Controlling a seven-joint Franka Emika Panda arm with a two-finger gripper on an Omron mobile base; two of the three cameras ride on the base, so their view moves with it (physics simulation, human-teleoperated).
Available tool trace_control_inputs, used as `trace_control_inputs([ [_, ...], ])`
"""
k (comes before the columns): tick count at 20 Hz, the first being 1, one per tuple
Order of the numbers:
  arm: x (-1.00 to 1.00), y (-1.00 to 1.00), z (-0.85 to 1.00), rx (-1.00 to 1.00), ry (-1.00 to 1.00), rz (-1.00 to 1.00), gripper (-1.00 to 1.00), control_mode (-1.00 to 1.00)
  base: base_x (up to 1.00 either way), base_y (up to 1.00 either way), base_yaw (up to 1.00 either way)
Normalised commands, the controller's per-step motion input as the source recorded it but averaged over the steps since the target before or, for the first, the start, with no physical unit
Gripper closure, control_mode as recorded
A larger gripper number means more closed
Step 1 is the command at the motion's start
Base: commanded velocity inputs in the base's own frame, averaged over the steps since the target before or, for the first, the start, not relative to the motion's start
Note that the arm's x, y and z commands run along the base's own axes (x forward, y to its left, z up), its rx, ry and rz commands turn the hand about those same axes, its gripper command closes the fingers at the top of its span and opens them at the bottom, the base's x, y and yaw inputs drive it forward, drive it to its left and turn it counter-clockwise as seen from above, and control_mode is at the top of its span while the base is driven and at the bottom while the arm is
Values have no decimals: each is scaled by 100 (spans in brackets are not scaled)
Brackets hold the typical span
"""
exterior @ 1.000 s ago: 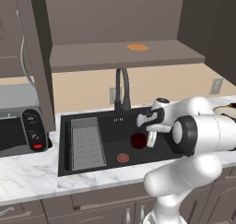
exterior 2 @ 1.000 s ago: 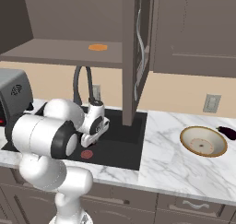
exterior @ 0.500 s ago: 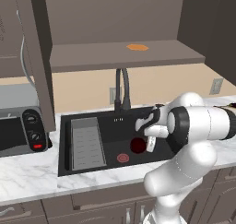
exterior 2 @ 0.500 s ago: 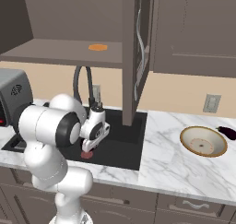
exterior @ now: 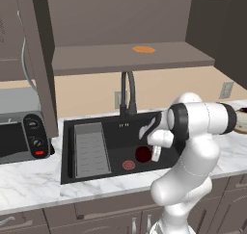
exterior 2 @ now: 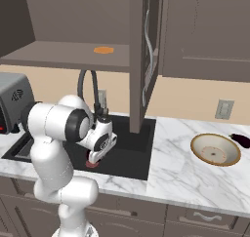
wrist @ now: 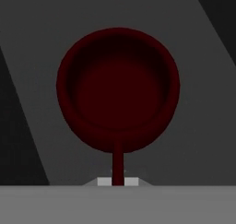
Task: Pick the mug and place it in the sink. Pick the bowl and place it in the open cabinet and then close the cabinet.
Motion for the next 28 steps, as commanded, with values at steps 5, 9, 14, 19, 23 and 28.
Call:
trace_control_inputs([
  [5,28,-1,-23,0,0,0,100,-100,0,0,0],
  [9,27,0,-26,0,0,0,100,-100,0,0,0],
  [14,20,-2,-22,0,0,0,100,-100,0,0,0],
  [19,20,-1,-18,0,0,1,100,-100,0,0,0],
  [23,18,0,-17,0,0,1,100,-100,0,0,0],
  [28,18,0,-20,0,0,1,100,-100,0,0,0],
])
